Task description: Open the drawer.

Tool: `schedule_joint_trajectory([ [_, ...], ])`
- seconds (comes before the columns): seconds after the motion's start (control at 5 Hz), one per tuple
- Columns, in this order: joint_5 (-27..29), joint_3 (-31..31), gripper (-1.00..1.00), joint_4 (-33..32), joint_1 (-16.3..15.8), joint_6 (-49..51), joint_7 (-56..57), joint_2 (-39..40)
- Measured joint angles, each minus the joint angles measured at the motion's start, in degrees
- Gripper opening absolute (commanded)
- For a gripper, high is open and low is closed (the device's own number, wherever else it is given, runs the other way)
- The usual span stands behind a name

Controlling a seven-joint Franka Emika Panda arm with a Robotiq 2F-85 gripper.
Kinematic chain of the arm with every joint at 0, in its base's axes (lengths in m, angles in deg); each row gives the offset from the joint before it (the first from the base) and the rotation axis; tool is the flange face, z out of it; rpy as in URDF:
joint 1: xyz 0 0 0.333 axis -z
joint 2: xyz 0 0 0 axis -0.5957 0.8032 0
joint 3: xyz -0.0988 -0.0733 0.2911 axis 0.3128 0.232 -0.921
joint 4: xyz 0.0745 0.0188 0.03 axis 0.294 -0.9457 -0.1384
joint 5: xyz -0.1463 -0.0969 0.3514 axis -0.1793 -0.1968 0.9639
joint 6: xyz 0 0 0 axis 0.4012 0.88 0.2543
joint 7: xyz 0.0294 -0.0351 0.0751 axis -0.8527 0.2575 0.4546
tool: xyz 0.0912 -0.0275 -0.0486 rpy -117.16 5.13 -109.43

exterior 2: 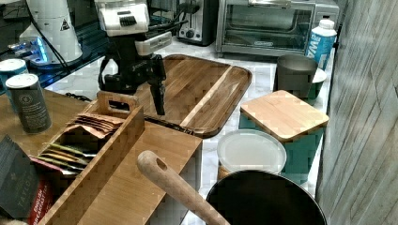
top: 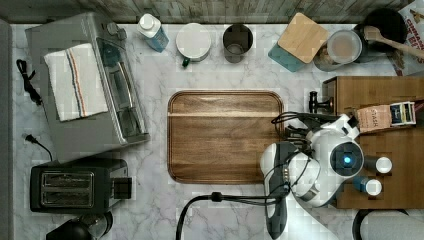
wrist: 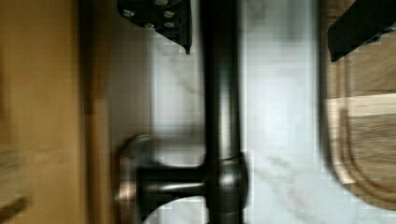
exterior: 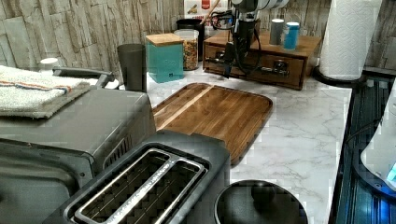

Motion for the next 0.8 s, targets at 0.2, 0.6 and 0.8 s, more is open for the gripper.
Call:
schedule_joint_trajectory([
  [0.2,-0.03,-0.02,1.00,0.11,-2.11,0.95,-6.38,-0.06],
  [0.6,-0.50,-1.96,1.00,-2.69,-6.78,1.68,-18.13,-2.41],
  [0.8,-1.54,-3.13,1.00,-3.36,-10.31,5.43,-20.84,-3.78],
])
